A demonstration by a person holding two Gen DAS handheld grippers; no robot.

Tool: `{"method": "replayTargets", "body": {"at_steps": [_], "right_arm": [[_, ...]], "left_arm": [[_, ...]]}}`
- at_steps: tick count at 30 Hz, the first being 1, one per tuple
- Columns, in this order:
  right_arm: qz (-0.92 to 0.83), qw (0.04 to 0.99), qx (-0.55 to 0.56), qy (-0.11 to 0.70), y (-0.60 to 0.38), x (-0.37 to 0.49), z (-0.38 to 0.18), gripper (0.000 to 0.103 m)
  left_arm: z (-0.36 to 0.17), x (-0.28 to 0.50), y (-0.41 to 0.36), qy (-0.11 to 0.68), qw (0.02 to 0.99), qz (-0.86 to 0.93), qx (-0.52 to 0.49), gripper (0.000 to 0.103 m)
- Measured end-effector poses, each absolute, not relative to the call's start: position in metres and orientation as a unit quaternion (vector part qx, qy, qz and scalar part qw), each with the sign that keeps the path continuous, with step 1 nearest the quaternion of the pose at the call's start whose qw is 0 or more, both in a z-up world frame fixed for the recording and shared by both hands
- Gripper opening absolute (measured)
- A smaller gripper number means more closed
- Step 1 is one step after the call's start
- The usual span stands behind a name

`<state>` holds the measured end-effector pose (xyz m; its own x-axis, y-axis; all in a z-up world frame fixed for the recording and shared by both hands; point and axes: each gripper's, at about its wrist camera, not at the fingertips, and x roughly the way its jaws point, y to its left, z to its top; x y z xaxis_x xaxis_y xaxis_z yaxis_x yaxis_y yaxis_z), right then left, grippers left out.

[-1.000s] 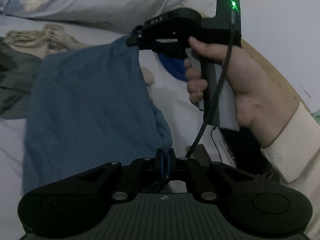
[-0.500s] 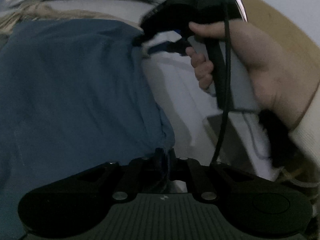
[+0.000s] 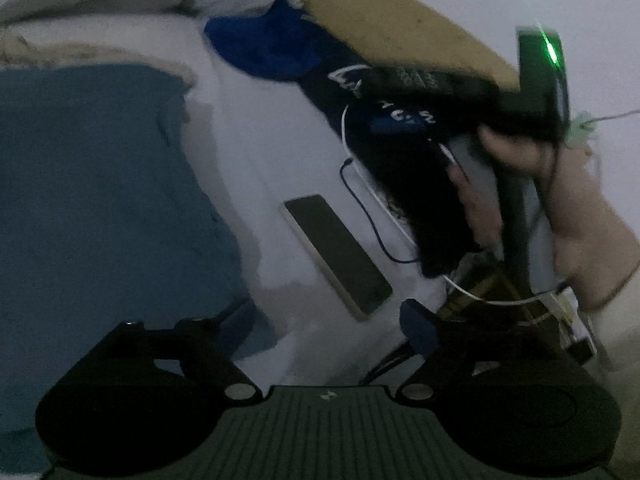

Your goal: Fold clothes

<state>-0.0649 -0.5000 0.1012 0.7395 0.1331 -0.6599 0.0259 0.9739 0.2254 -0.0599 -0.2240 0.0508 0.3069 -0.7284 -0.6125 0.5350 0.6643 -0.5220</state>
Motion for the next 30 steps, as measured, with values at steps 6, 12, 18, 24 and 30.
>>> {"method": "replayTargets", "body": {"at_steps": [6,12,18,24,30], "right_arm": [[0.091,0.918,0.15,0.355,-0.454,-0.125,0.084,0.064],[0.12,0.901,0.13,0.397,-0.394,-0.128,0.035,0.048],[0.089,0.883,0.15,0.435,-0.401,-0.128,0.003,0.024],[0.003,0.889,0.173,0.425,-0.42,-0.131,0.007,0.005],[0.059,0.91,0.141,0.385,-0.386,-0.12,0.025,0.005]], "left_arm": [[0.068,-0.081,-0.15,0.427,0.835,-0.32,-0.131,0.09],[0.065,-0.079,-0.078,0.432,0.862,-0.217,-0.152,0.09],[0.054,-0.067,-0.046,0.432,0.866,-0.186,-0.167,0.09],[0.04,-0.06,-0.032,0.437,0.863,-0.17,-0.186,0.09],[0.037,-0.049,-0.028,0.432,0.867,-0.162,-0.19,0.09]]}}
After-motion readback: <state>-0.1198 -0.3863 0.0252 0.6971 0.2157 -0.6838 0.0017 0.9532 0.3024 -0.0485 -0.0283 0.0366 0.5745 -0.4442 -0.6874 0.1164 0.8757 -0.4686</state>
